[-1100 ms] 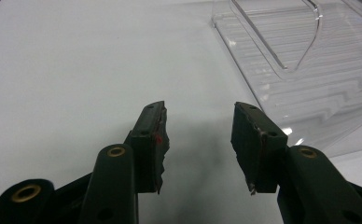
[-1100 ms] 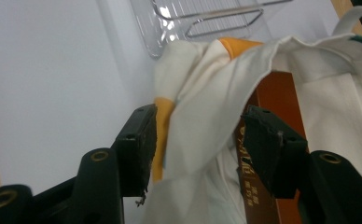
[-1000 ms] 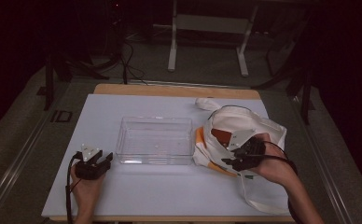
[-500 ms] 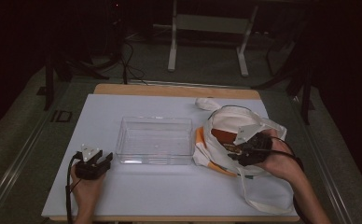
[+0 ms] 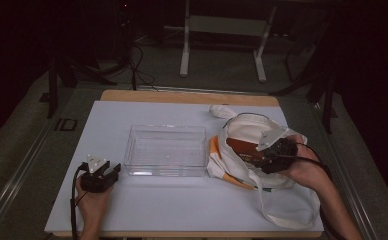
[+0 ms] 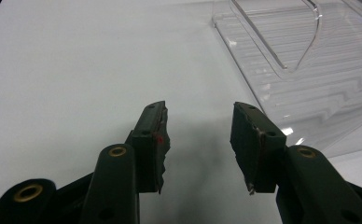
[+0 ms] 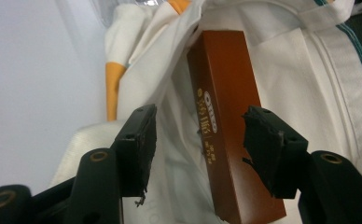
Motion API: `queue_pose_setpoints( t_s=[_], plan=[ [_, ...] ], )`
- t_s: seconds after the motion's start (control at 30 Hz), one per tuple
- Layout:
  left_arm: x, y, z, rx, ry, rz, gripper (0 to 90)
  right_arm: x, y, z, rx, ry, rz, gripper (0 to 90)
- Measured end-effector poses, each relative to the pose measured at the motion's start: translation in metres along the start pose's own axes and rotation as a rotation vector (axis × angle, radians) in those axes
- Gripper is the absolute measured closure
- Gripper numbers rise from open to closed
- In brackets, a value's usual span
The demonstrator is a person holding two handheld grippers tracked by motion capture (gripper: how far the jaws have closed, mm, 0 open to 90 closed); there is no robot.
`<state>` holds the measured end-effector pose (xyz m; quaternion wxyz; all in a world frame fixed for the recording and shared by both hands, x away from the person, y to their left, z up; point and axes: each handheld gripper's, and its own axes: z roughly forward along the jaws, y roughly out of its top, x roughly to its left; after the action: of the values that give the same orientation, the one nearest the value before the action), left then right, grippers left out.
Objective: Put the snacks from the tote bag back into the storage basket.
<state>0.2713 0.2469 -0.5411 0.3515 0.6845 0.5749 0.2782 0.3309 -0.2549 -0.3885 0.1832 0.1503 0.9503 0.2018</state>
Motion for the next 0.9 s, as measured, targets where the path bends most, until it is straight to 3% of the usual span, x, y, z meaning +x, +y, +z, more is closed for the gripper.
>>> queue_pose_setpoints(
  t_s=[0.9],
  plan=[
    [0.0, 0.0, 0.0, -0.004, 0.001, -0.005, 56.1, -0.02, -0.017, 0.004, 0.064, -0.005, 0.034, 41.4]
  ],
)
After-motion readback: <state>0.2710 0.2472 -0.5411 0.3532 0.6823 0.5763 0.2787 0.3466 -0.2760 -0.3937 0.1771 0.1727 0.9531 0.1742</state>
